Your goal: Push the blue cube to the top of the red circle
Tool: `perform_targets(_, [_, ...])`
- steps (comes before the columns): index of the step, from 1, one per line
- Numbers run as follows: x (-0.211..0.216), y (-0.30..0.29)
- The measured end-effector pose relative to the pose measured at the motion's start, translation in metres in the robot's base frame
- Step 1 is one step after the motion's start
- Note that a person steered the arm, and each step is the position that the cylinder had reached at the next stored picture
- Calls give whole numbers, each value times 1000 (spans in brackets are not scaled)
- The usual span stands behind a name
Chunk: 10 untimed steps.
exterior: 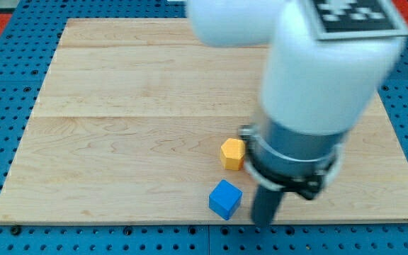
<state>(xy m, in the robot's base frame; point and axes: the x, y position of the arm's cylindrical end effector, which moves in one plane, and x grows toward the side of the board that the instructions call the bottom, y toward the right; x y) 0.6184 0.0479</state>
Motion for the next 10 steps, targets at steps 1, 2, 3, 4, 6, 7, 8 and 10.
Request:
perform_targets(1, [-19,-57])
perform_targets(2, [-59,-91])
perform_targets(3, [-127,-109])
perform_targets(4, [-197,-114])
perform_targets(6, [-203,-146])
perform_targets(7, [-246,-146])
perform_targets(8, [-289,-92])
perform_targets(10, [-298,-24])
